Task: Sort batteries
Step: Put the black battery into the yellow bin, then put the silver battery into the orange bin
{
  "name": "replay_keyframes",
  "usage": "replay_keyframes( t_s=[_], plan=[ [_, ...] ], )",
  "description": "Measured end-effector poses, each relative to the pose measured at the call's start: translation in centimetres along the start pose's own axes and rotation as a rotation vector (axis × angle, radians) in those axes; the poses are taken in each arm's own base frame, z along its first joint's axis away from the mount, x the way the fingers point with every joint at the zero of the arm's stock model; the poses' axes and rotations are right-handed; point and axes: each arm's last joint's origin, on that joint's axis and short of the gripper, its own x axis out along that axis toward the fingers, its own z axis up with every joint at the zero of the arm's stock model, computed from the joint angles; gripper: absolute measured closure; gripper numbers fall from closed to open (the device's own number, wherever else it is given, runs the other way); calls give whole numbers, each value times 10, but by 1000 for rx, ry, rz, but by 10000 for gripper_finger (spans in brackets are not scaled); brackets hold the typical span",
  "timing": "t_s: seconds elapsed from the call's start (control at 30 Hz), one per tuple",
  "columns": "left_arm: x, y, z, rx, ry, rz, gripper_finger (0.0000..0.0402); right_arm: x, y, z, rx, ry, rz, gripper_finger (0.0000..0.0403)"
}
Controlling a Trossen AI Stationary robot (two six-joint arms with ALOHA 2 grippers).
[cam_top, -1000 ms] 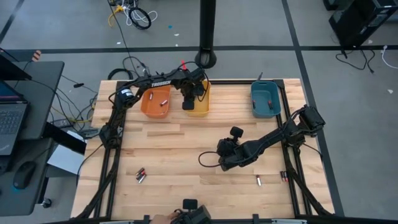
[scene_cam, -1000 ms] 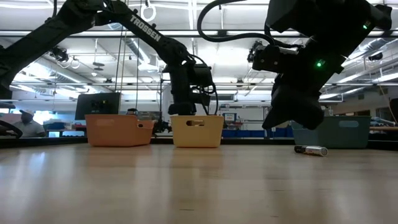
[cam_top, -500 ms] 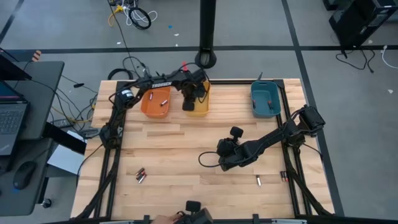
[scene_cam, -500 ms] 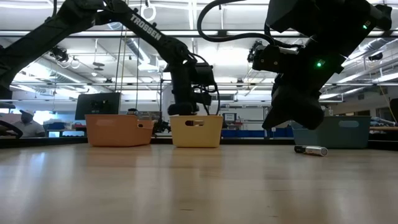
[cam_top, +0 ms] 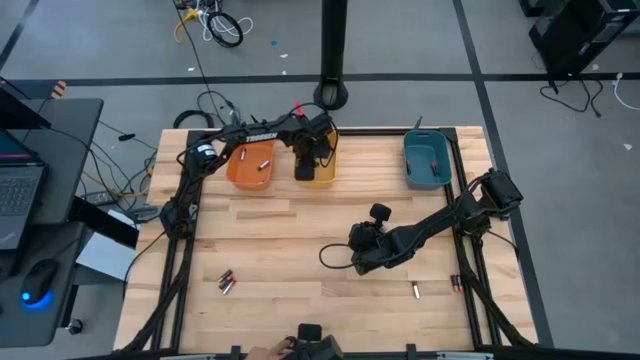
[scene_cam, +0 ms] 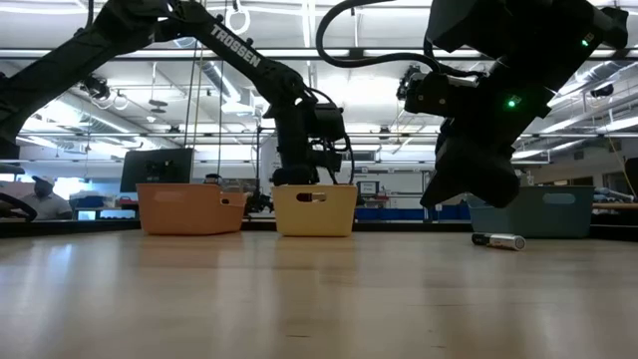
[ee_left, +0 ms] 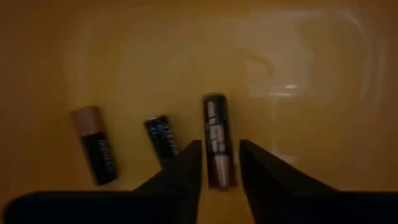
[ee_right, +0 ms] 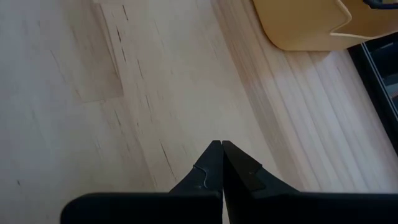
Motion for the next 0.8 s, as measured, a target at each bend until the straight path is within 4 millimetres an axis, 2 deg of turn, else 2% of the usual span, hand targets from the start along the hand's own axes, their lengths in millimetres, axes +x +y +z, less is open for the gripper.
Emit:
replay_keyframes(
  t_s=[0.17, 0.33, 0.5, 0.8],
  plan=[
    [0, -1, 0, 3, 45, 51, 229, 0, 0, 0, -8, 0, 0, 396],
    [-8, 0, -1, 3, 67, 100, 220, 0, 0, 0, -15, 0, 0, 396],
    [-42, 2, 2, -7, -34, 139, 242, 0, -1, 0, -19, -10, -18, 396],
    [-107, -3, 9, -22, -351, 57, 277, 2, -4, -7, 20, -28, -48, 398]
  ],
)
